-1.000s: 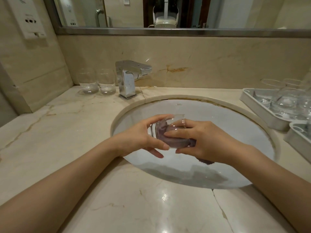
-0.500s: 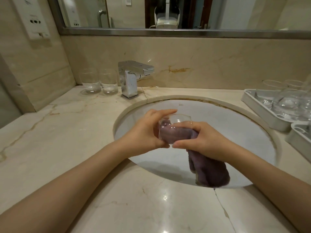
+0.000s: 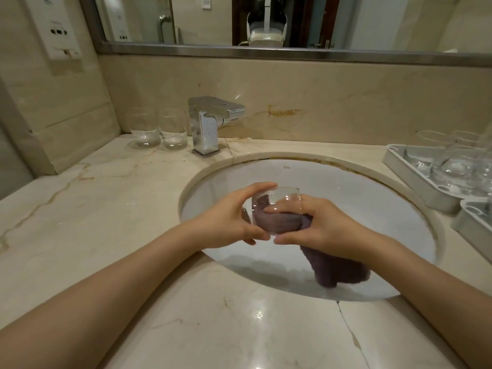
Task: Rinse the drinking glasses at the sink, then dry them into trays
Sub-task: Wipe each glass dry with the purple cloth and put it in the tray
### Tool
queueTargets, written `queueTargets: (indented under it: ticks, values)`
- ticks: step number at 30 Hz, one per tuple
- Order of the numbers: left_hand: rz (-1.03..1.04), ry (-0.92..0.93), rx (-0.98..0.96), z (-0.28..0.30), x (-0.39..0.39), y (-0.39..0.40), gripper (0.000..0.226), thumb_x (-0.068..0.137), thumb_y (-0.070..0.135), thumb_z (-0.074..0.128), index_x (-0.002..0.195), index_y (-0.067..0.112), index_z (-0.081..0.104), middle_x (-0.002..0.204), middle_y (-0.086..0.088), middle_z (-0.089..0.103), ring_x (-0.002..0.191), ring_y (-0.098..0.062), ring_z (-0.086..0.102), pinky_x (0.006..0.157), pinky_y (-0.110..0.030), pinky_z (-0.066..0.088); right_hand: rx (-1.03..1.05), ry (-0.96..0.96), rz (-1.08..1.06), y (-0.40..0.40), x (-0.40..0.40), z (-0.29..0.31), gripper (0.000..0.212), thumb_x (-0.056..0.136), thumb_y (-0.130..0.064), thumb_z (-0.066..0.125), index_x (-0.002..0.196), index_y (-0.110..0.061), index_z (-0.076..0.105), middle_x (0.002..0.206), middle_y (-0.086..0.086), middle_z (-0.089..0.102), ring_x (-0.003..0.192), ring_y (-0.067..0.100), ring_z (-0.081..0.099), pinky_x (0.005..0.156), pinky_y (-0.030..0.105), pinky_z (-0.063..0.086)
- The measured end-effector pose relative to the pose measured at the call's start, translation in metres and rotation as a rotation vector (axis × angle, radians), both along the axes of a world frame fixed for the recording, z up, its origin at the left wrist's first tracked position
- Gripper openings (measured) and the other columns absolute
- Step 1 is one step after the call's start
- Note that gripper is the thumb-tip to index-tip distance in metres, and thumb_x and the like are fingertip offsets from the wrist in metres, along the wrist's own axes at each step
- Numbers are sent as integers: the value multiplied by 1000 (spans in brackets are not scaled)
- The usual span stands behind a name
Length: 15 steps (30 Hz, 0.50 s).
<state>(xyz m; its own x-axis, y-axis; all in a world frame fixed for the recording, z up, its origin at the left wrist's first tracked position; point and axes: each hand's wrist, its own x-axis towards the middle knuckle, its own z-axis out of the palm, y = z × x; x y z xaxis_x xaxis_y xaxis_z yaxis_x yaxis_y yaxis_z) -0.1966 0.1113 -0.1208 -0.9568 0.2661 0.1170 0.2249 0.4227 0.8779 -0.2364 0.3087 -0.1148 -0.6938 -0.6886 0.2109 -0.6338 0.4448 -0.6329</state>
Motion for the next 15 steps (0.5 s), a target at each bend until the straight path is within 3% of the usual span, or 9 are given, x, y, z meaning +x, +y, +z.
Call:
queueTargets:
  ticks: [2, 4, 7, 9, 11, 13, 15]
  values:
    - [26, 211, -222, -4, -1, -2, 89, 73, 4, 80, 135, 46, 33, 123, -1, 45, 103, -15, 57, 87, -9, 46, -110, -293, -12, -1, 2, 6, 29, 78, -25, 77, 99, -42, 65, 77, -23, 69, 72, -6, 64, 68, 14, 47]
    - [23, 334, -311, -7, -1, -3, 91, 72, 6, 80, 134, 49, 28, 116, 2, 43, 103, -2, 48, 90, -4, 37, -201, -510, -8, 0, 2, 12, 23, 82, -17, 72, 97, -33, 66, 63, -15, 68, 56, -1, 62, 57, 13, 47]
    - [60, 335, -246, -3, 0, -1, 92, 69, 3, 82, 130, 51, 32, 117, 2, 45, 104, -5, 51, 88, -5, 39, -229, -486, 3, 0, 4, 13, 26, 80, -14, 74, 96, -34, 66, 63, -16, 68, 58, -2, 63, 57, 10, 47]
    - [77, 198, -130, 4, 3, -1, 90, 68, -2, 81, 130, 49, 40, 124, 3, 48, 101, -16, 59, 81, -12, 49, -167, -220, 0, -3, 9, 8, 30, 77, -21, 78, 98, -39, 67, 83, -19, 72, 77, -4, 65, 71, 10, 49]
    - [14, -28, 72, 9, 5, -3, 86, 69, -10, 76, 132, 42, 48, 128, 3, 51, 95, -20, 67, 71, -23, 57, 44, 283, 11, -3, 7, 2, 37, 75, -35, 76, 111, -38, 68, 107, -12, 68, 90, 7, 65, 79, 25, 53]
    - [-60, -189, 210, 11, 4, -7, 84, 71, -16, 72, 133, 36, 50, 126, -4, 57, 94, -26, 70, 71, -35, 60, 168, 648, 55, 0, 0, -2, 47, 70, -41, 69, 117, -35, 67, 111, -3, 67, 81, 20, 68, 63, 36, 57]
    - [-101, -253, 283, 11, 2, -11, 82, 73, -19, 68, 133, 36, 50, 125, -8, 60, 99, -31, 68, 73, -41, 60, 179, 724, 65, 2, -2, 1, 48, 69, -42, 68, 117, -32, 68, 110, -1, 68, 76, 23, 69, 53, 36, 57]
